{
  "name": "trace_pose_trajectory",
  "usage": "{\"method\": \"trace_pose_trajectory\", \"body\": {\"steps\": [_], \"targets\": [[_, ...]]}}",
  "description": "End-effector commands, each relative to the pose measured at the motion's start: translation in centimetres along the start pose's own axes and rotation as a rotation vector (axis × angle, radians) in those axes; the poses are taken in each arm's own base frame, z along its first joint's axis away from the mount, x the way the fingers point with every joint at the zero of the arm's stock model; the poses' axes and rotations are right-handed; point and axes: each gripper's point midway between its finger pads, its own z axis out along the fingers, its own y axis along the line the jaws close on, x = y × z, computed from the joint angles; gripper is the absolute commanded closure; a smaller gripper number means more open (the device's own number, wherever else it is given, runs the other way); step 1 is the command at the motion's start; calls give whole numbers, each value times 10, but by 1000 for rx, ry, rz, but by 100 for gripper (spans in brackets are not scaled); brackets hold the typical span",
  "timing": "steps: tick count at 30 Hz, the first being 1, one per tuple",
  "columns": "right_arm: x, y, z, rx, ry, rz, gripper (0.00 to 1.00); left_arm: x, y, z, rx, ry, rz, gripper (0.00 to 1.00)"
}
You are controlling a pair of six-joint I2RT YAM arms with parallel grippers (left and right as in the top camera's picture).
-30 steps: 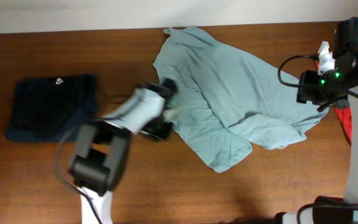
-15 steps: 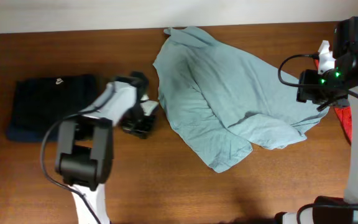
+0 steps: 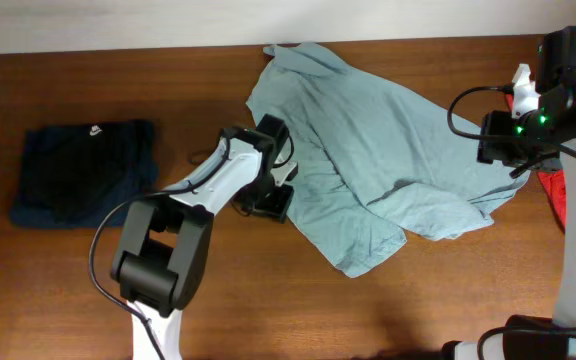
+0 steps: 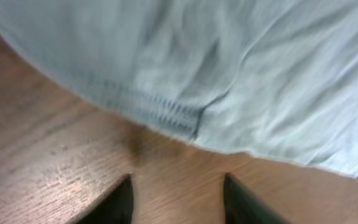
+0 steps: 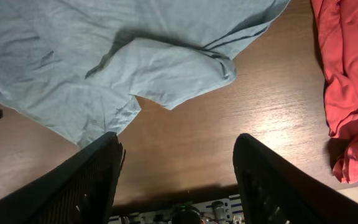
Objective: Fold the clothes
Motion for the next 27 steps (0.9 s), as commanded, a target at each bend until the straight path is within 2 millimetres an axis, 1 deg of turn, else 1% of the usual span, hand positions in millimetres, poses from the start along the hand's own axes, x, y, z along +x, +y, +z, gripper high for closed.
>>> {"method": "trace_pose_trajectory", "body": {"steps": [1,2,6,8,10,11,13,14,16,19,20,22,23,25,26,27], "targets": [[0,-4,-1,17,-8,10,40,-20,-12,-24,5,-108,-4,18],[0,-4,-1,17,-8,10,40,-22,-15,-25,24,-115,-19,13],[0,-4,-1,16,-9,10,40,-30,-27,-25,97,-140,-85,14],[0,-4,-1,16,-8,10,40,-31,-27,-21,103,-133,-131,18],[0,-4,-1,16,-8,10,40,-30,-27,-16,105,-121,-135,24],[0,-4,-1,16,-8,10,40,-29,-26,-11,103,-108,-137,29],[0,-4,-1,16,-8,10,40,-29,-25,-3,101,-93,-149,35],[0,-4,-1,16,-8,10,40,-28,-22,7,99,-75,-154,41],[0,-4,-1,16,-7,10,40,-27,-20,16,96,-53,-160,50],[1,-4,-1,17,-3,9,40,-21,-18,27,94,-13,-172,72],[2,-4,-1,17,-1,9,40,-19,-17,27,92,-7,-173,80],[2,-4,-1,17,-1,9,40,-19,-17,27,91,-5,-174,90],[2,-4,-1,17,-1,9,40,-18,-16,27,89,-1,-176,98],[2,-4,-1,17,0,9,40,-14,-9,26,65,13,-190,99],[2,-4,-1,17,0,9,41,-10,0,23,34,25,-206,100],[2,-4,-1,17,0,9,41,-8,4,22,21,31,-214,100]]}}
